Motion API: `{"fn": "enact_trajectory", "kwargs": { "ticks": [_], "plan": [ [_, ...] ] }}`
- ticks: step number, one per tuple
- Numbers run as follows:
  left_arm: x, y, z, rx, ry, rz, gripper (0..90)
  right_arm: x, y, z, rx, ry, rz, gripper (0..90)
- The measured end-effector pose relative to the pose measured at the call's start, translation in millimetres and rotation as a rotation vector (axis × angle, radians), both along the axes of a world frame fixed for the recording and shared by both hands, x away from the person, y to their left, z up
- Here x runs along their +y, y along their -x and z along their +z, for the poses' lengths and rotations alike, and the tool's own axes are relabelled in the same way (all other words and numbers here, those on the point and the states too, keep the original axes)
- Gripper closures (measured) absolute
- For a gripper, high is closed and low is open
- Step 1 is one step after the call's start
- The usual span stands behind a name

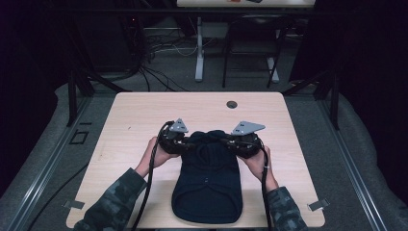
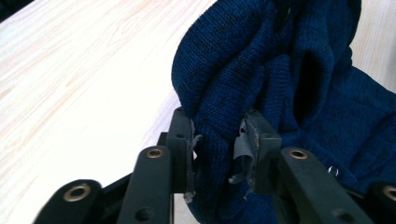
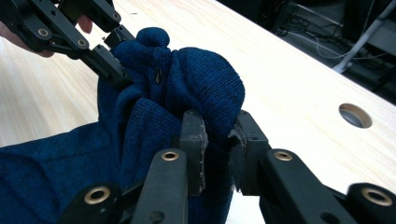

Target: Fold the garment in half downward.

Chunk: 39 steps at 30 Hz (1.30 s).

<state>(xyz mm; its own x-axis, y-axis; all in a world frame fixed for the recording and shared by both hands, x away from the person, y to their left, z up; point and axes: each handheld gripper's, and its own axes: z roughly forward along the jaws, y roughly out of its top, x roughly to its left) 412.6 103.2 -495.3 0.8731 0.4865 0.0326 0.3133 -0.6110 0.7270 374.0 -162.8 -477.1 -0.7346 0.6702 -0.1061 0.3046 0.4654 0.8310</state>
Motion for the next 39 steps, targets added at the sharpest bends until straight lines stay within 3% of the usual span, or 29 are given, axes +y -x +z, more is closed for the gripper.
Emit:
{"fn": "enact_trajectory", "kwargs": {
  "ticks": [4,5,8,10,14,17,20,22,24,27,28,34,35,39],
  "plan": [
    [-1.6,1.5,3.5,-0.041,-0.001,0.0,71.8,-4.4,-3.1,-1.1,0.04,-0.008,-0.003,71.5],
    [-2.4,1.3,5.9,-0.052,0.001,0.001,72.1,-7.1,-4.7,-1.7,0.061,-0.017,0.004,64.9],
    [-3.6,1.4,8.4,-0.061,-0.002,-0.003,72.1,-9.3,-7.4,-2.5,0.081,-0.025,0.014,60.9],
    [-6.1,1.7,13.1,-0.082,-0.008,-0.009,72.1,-10.9,-12.7,-3.5,0.114,-0.031,0.014,49.1],
    [-10.0,2.9,17.4,-0.105,-0.024,-0.014,72.2,-9.6,-20.1,-6.5,0.152,-0.002,-0.003,42.9],
    [-13.4,3.4,18.8,-0.122,-0.041,-0.022,72.1,-7.7,-25.9,-11.1,0.178,0.016,-0.018,47.2],
    [-12.9,1.8,18.7,-0.123,-0.052,-0.016,72.1,-6.6,-28.0,-13.6,0.183,0.03,-0.031,65.1],
    [-10.9,0.3,18.9,-0.119,-0.048,-0.012,72.0,-6.6,-27.3,-12.7,0.166,0.035,-0.032,71.8],
    [-10.1,-0.3,19.4,-0.116,-0.049,-0.009,71.9,-6.4,-26.8,-11.3,0.16,0.039,-0.031,73.3],
    [-8.7,-2.2,22.4,-0.111,-0.064,0.001,70.4,-1.3,-21.8,-5.4,0.102,0.048,-0.03,76.7],
    [-8.1,-2.5,23.5,-0.108,-0.062,0.005,70.4,-1.3,-21.8,-5.4,0.102,0.048,-0.03,76.7],
    [-3.5,-4.6,26.7,-0.074,-0.069,-0.002,67.2,5.1,-9.4,6.2,-0.025,0.035,-0.011,77.9],
    [-3.0,-4.6,27.0,-0.077,-0.072,0.0,67.2,5.1,-9.4,6.2,-0.025,0.035,-0.011,77.9],
    [-0.8,-4.0,29.4,-0.115,-0.039,0.027,70.5,11.1,-3.4,12.4,-0.097,0.062,-0.02,77.9]
  ]
}}
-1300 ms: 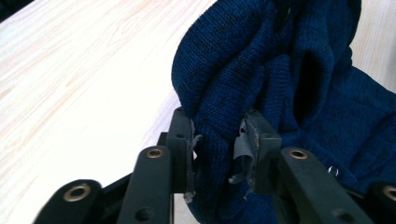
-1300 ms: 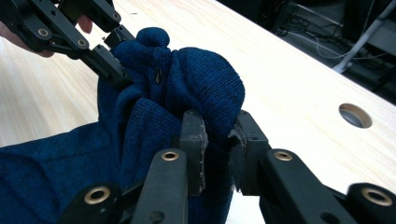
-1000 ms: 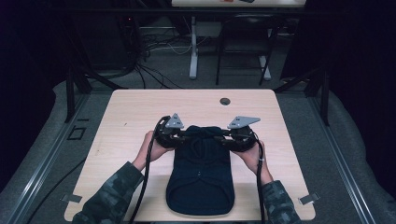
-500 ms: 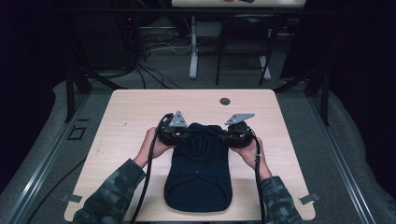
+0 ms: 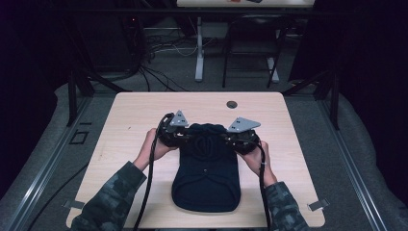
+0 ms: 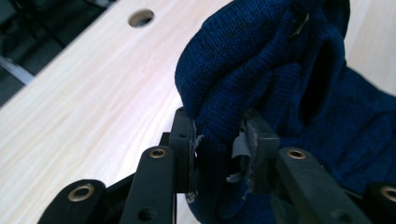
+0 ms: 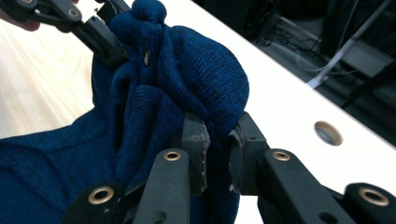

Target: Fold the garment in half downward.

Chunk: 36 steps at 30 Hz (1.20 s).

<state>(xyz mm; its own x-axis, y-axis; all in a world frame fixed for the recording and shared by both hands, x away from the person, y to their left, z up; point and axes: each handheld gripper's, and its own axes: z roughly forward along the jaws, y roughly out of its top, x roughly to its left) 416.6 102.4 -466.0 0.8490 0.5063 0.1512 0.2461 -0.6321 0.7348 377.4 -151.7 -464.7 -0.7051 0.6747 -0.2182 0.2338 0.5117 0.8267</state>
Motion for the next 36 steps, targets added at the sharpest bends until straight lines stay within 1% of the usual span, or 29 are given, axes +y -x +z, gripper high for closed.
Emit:
{"fn": "enact_trajectory", "kwargs": {
  "ticks": [1,2,4,5,6,8,10,11,12,13,14,15,16,17,18,19,20,21,22,23,24,26,27,30,31,32,34,35,36],
  "plan": [
    [0.7,-0.2,1.5,-0.003,0.007,0.004,70.5,0.0,0.0,0.0,0.0,0.0,0.0,77.9],
    [0.7,-0.1,4.2,-0.021,0.021,0.014,71.1,0.4,0.5,3.9,-0.013,0.008,0.003,77.7],
    [0.3,0.5,7.6,-0.049,0.033,0.023,71.4,0.2,0.8,8.3,-0.027,0.008,-0.003,77.6],
    [0.0,1.0,9.1,-0.063,0.035,0.028,71.5,0.3,0.7,10.3,-0.027,0.007,0.001,77.3],
    [0.0,1.0,9.1,-0.063,0.035,0.028,71.5,0.3,0.7,10.3,-0.027,0.007,0.001,77.3],
    [-0.6,2.3,11.8,-0.092,0.036,0.034,71.7,-0.7,1.2,15.8,-0.004,0.002,0.005,75.8],
    [-1.8,3.7,12.9,-0.115,0.038,0.039,71.8,-1.1,1.5,16.8,-0.002,-0.002,0.005,75.0],
    [-2.4,4.0,13.3,-0.123,0.035,0.039,71.8,-1.9,2.2,17.7,0.009,-0.007,0.007,73.8],
    [-3.1,4.1,13.6,-0.128,0.031,0.04,71.9,-2.6,2.1,17.8,0.034,-0.015,0.012,72.8],
    [-3.7,4.1,13.4,-0.133,0.035,0.041,71.9,-2.8,2.7,17.2,0.05,-0.02,0.012,71.3],
    [-4.2,4.1,13.4,-0.135,0.033,0.042,72.0,-3.9,2.8,14.3,0.093,-0.031,0.019,67.3],
    [-4.8,4.2,13.2,-0.14,0.028,0.042,72.1,-4.1,3.1,12.4,0.107,-0.031,0.015,64.3],
    [-5.2,4.3,13.1,-0.145,0.027,0.039,72.1,-4.1,3.1,12.4,0.107,-0.031,0.015,64.3],
    [-5.8,4.8,13.2,-0.145,0.029,0.037,72.1,-4.6,3.4,10.2,0.112,-0.032,0.002,60.7],
    [-6.7,5.2,13.4,-0.157,0.022,0.033,72.1,-5.7,0.9,5.4,0.16,-0.038,-0.004,54.9],
    [-7.9,5.8,13.5,-0.162,0.018,0.027,72.1,-5.7,0.9,5.4,0.16,-0.038,-0.004,54.9],
    [-9.2,6.7,13.3,-0.168,0.016,0.021,72.1,-7.2,-1.8,-0.2,0.182,-0.047,-0.017,52.4],
    [-10.5,7.4,13.4,-0.178,0.006,0.013,72.1,-7.2,-1.8,-0.2,0.182,-0.047,-0.017,52.4],
    [-12.8,8.8,13.0,-0.194,-0.01,0.001,72.0,-7.8,-5.2,-5.6,0.201,-0.053,-0.034,51.7],
    [-12.8,8.8,13.0,-0.194,-0.01,0.001,72.0,-7.8,-5.2,-5.6,0.201,-0.053,-0.034,51.7],
    [-13.7,9.5,12.8,-0.202,-0.015,-0.001,72.0,-7.8,-5.3,-9.2,0.192,-0.042,-0.042,56.9],
    [-12.8,9.8,11.4,-0.206,-0.024,-0.004,71.9,-7.8,-3.2,-10.5,0.173,-0.038,-0.056,66.3],
    [-12.8,9.8,11.4,-0.206,-0.024,-0.004,71.9,-7.8,-3.2,-10.5,0.173,-0.038,-0.056,66.3],
    [-8.8,9.6,8.7,-0.195,-0.011,0.002,71.7,-6.9,1.7,-10.1,0.142,-0.034,-0.052,72.4],
    [-7.7,10.0,7.6,-0.192,-0.006,0.004,71.3,-3.8,5.1,-9.7,0.126,-0.018,-0.045,73.9],
    [-5.5,10.7,6.0,-0.182,-0.007,0.009,71.0,-2.0,6.5,-9.5,0.121,-0.006,-0.037,74.4],
    [-4.0,11.2,5.4,-0.182,-0.01,0.011,70.4,0.0,8.1,-9.8,0.115,-0.003,-0.034,74.7],
    [-1.3,11.6,2.8,-0.173,-0.011,0.015,70.1,3.2,10.7,-10.0,0.112,0.013,-0.023,75.0],
    [-1.3,11.6,2.8,-0.173,-0.011,0.015,69.6,3.2,10.7,-10.0,0.112,0.013,-0.023,75.0]
  ]
}}
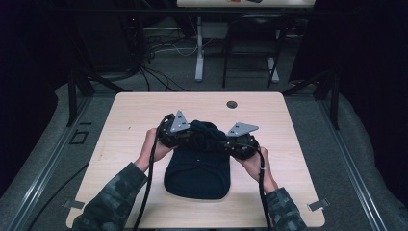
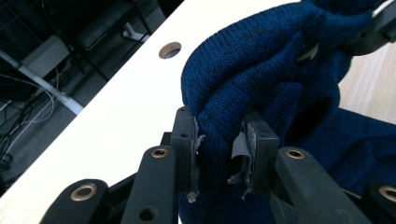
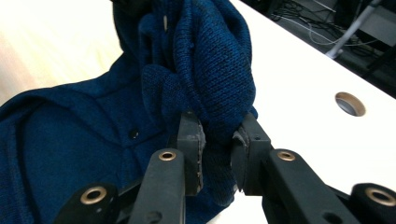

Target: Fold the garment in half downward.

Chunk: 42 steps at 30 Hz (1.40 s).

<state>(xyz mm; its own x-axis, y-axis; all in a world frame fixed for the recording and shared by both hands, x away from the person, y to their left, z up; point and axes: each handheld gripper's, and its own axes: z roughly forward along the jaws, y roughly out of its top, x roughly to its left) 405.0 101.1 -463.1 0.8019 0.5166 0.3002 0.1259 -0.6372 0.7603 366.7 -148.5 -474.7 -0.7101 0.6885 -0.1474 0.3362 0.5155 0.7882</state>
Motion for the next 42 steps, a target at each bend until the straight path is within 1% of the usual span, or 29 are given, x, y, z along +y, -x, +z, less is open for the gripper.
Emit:
{"fn": "enact_trajectory", "kwargs": {
  "ticks": [2,4,5,7,8,9,10,11,12,13,14,15,16,18,19,20,21,22,24,25,26,28,30,32,34,36,37,42],
  "plan": [
    [3.3,0.6,-4.4,0.009,-0.01,0.008,68.2,4.7,2.8,-2.4,-0.006,0.009,0.012,75.3],
    [4.0,0.9,-5.7,0.013,-0.014,0.014,66.0,7.4,4.2,-4.0,-0.013,0.02,0.013,75.4],
    [4.6,0.5,-7.0,0.024,-0.013,0.016,66.0,7.4,4.2,-4.0,-0.013,0.02,0.013,75.4],
    [5.7,0.0,-9.5,0.032,-0.01,0.022,62.3,9.3,4.7,-5.2,-0.017,0.024,0.016,75.8],
    [5.8,-0.6,-10.7,0.04,-0.011,0.027,62.3,10.0,4.8,-5.7,-0.019,0.023,0.016,76.1],
    [6.1,-1.1,-11.5,0.046,-0.013,0.031,59.4,10.3,4.8,-5.8,-0.024,0.023,0.017,76.4],
    [6.3,-1.5,-12.5,0.056,-0.014,0.033,54.6,11.0,5.0,-5.8,-0.033,0.026,0.017,76.9],
    [6.5,-2.1,-13.2,0.067,-0.016,0.036,54.6,11.0,5.0,-5.8,-0.033,0.026,0.017,76.9],
    [6.7,-2.8,-14.0,0.074,-0.017,0.04,51.3,11.1,5.1,-5.8,-0.035,0.026,0.02,77.0],
    [7.7,-4.0,-15.4,0.098,-0.021,0.044,46.1,11.2,5.4,-6.2,-0.038,0.027,0.023,77.0],
    [7.7,-4.0,-15.4,0.098,-0.021,0.044,45.1,11.2,5.4,-6.2,-0.038,0.027,0.023,77.0],
    [8.7,-4.2,-16.6,0.112,-0.023,0.046,44.2,11.4,6.0,-6.9,-0.031,0.028,0.028,77.0],
    [8.7,-4.2,-16.6,0.112,-0.023,0.046,43.7,11.7,6.5,-7.3,-0.033,0.029,0.029,77.1],
    [9.1,-4.2,-17.9,0.126,-0.038,0.041,43.6,11.8,7.0,-7.5,-0.032,0.028,0.033,77.1],
    [9.1,-3.9,-18.8,0.132,-0.047,0.038,47.0,12.4,7.6,-7.9,-0.033,0.033,0.035,77.0],
    [9.0,-2.3,-20.8,0.133,-0.068,0.02,51.6,12.8,7.6,-8.4,-0.029,0.027,0.037,77.0],
    [9.0,-2.3,-20.8,0.133,-0.068,0.02,56.5,13.1,7.7,-8.8,-0.028,0.027,0.039,76.9],
    [9.4,-1.2,-21.6,0.122,-0.071,0.015,56.5,13.1,7.7,-8.8,-0.028,0.027,0.039,76.9],
    [11.0,0.2,-21.6,0.128,-0.065,0.006,62.1,12.6,7.9,-9.0,-0.021,0.027,0.047,76.8],
    [11.8,0.6,-21.7,0.126,-0.058,0.004,63.5,12.4,8.4,-9.1,-0.018,0.026,0.049,76.6],
    [13.5,1.4,-21.3,0.134,-0.051,0.003,64.3,12.5,9.4,-9.6,-0.013,0.023,0.053,76.2],
    [14.0,2.1,-21.3,0.133,-0.048,0.001,64.7,12.1,10.1,-9.3,-0.013,0.027,0.056,76.1],
    [14.5,5.5,-22.3,0.123,-0.05,-0.005,64.7,12.0,12.2,-9.7,-0.006,0.027,0.067,75.5],
    [14.8,6.7,-22.6,0.123,-0.051,-0.007,64.6,11.6,13.6,-10.2,0.002,0.033,0.074,75.1],
    [15.5,9.1,-23.5,0.118,-0.047,-0.008,64.5,11.3,14.1,-11.1,0.0,0.029,0.077,75.0],
    [16.8,13.1,-25.2,0.113,-0.044,-0.01,64.3,10.1,16.0,-13.3,0.011,0.023,0.086,74.7],
    [17.2,14.3,-25.9,0.118,-0.041,-0.012,64.1,10.0,16.9,-14.4,0.015,0.016,0.087,74.5],
    [18.8,20.1,-27.6,0.111,-0.032,-0.017,64.1,9.1,21.2,-16.4,0.022,0.025,0.095,74.3]
  ]
}}
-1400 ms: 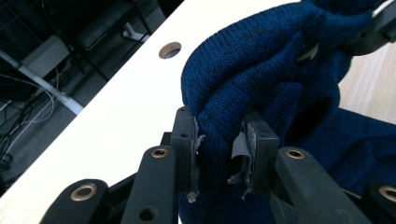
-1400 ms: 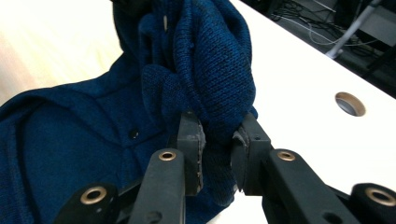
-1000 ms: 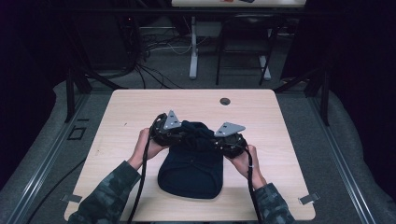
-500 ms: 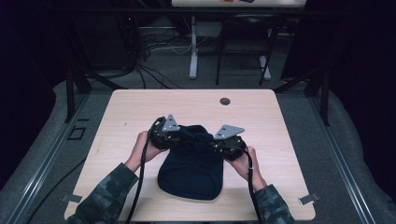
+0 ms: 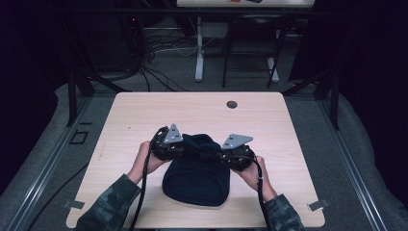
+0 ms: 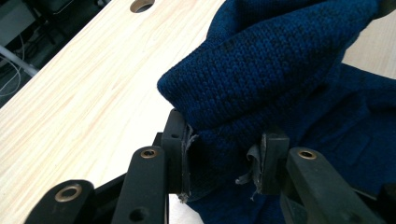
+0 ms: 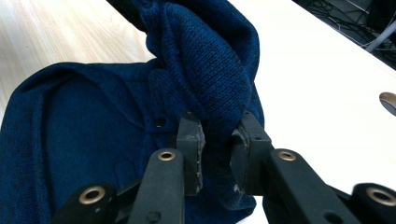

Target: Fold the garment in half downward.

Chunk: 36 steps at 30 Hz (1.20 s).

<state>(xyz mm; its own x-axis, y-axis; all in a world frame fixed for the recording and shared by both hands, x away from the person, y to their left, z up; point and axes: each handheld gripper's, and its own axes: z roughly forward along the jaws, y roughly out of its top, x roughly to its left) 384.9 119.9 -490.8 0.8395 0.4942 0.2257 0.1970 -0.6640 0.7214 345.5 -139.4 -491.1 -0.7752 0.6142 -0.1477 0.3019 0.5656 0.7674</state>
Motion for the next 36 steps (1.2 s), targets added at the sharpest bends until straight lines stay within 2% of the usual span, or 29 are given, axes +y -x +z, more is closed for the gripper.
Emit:
{"fn": "enact_trajectory", "kwargs": {
  "ticks": [12,21,29,30,36],
  "plan": [
    [3.7,18.1,-12.4,0.001,0.013,-0.016,65.8,-1.2,9.4,-8.3,0.018,0.012,0.015,74.0],
    [7.4,26.6,-21.1,0.007,0.04,-0.019,66.0,0.6,16.0,-13.7,0.027,0.023,0.032,73.6],
    [8.9,35.7,-29.1,0.01,0.036,-0.034,66.0,-1.0,22.7,-21.4,0.039,0.036,0.043,73.6],
    [8.9,37.9,-31.4,0.009,0.025,-0.041,66.0,-1.2,23.9,-22.5,0.043,0.035,0.045,73.7],
    [10.4,43.7,-34.5,0.005,0.029,-0.044,65.9,0.5,30.0,-29.7,0.049,0.043,0.054,73.5]
  ]
}}
